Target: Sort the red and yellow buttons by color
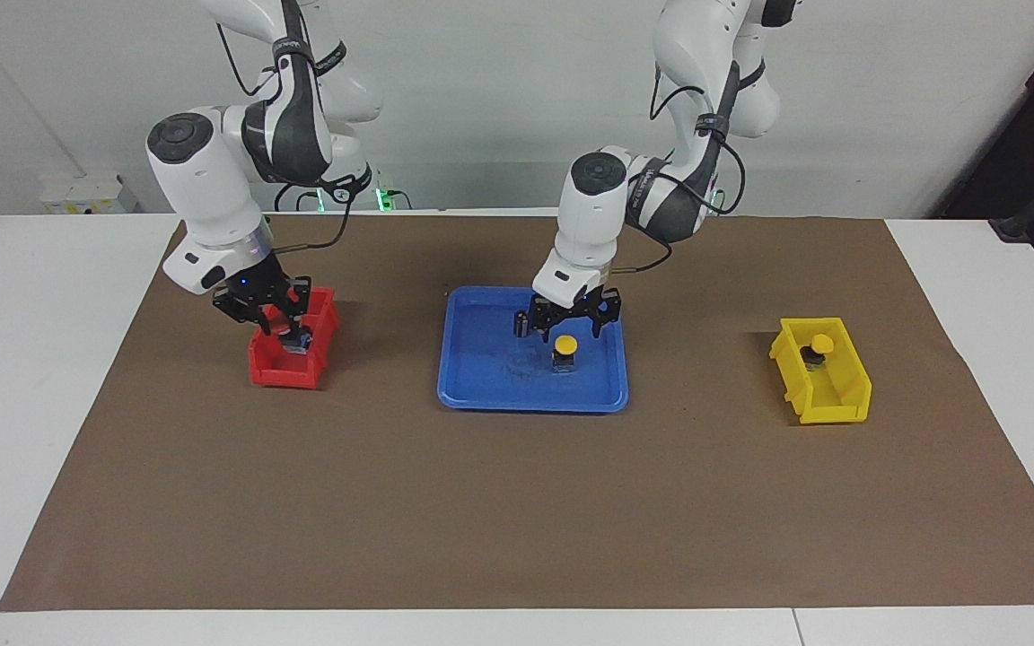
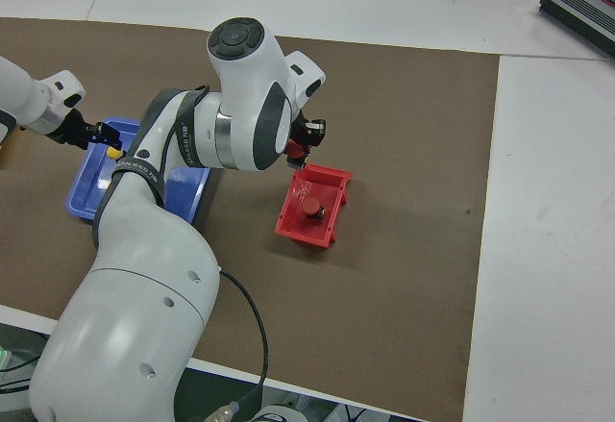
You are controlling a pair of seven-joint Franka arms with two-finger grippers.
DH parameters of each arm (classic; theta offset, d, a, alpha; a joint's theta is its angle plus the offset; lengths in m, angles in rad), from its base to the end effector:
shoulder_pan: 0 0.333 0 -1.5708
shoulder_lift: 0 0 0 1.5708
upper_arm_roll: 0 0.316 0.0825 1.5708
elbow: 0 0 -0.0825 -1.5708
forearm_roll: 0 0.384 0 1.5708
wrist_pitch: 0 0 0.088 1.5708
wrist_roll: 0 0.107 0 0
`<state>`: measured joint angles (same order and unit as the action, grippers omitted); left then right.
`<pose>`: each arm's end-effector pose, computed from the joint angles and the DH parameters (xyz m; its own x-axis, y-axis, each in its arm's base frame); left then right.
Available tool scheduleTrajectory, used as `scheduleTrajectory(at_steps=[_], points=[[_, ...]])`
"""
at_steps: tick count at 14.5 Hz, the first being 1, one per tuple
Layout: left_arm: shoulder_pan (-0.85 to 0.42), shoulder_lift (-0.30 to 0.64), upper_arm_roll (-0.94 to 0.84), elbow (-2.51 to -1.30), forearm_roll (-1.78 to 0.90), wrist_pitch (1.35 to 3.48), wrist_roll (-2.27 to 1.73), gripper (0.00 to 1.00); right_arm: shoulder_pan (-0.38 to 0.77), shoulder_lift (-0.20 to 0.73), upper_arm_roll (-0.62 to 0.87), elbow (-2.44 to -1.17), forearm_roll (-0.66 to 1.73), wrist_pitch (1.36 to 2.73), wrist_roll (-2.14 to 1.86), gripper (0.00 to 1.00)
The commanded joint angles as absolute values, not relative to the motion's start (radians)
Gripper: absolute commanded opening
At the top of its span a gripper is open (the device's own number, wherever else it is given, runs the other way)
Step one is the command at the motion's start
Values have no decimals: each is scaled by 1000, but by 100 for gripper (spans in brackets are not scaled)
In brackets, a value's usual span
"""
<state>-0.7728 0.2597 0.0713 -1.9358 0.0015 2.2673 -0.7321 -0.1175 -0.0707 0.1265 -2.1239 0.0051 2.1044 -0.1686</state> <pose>0.4693 -0.3990 0.3595 0.9974 0.0277 0.0668 0.0255 -0.9991 0.0338 0.5318 0.0059 0.4463 0.9835 0.1742 0.0492 0.1738 -0.9847 0.0128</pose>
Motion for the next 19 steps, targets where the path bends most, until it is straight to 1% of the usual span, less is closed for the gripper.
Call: scheduleTrajectory(at_steps=[1,2,3,4,5,7,8,10,11,12,13,14,15,16,17,19], points=[[-792,265,92,-1939,-15,2292,-741,87,-167,-95,140,-2163,20,2141,-227,24],[-790,267,92,-1939,-15,2292,-741,82,-170,-91,140,-2174,20,2166,-242,24],[-787,267,92,-1940,-15,2290,-742,65,-170,-87,140,-2189,20,2193,-242,24],[-787,265,92,-1942,-15,2283,-759,18,-170,-80,140,-2201,20,2213,-244,24],[-788,267,92,-1945,-15,2284,-767,2,-172,-75,140,-2213,20,2239,-244,24],[-788,267,92,-1941,-15,2276,-773,2,-170,-78,140,-2229,20,2253,-239,24],[-785,267,94,-1916,-15,2252,-787,2,-170,-78,140,-2238,20,2255,-241,24],[-758,261,106,-1818,-15,2112,-781,1,-169,-75,140,-2279,20,2305,-244,25],[-720,247,107,-1774,-6,2035,-772,1,-169,-83,140,-2307,20,2331,-244,25],[-674,217,107,-1740,-5,1964,-734,1,-169,-84,140,-2324,20,2342,-245,25],[-617,177,110,-1732,-5,1909,-639,1,-172,-72,140,-2327,20,2350,-247,26],[-539,141,109,-1730,-5,1879,-553,1,-173,-51,140,-2332,20,2383,-245,26],[-461,114,109,-1732,-5,1861,-461,1,-172,-49,140,-2344,20,2407,-238,26],[-389,94,109,-1732,-5,1842,-349,1,-170,-51,140,-2348,20,2407,-235,28],[-303,92,109,-1735,-5,1847,-231,1,-170,-52,140,-2356,20,2413,-235,30],[-165,92,109,-1762,-6,1893,-18,1,-172,-55,140,-2378,20,2437,-244,31]])
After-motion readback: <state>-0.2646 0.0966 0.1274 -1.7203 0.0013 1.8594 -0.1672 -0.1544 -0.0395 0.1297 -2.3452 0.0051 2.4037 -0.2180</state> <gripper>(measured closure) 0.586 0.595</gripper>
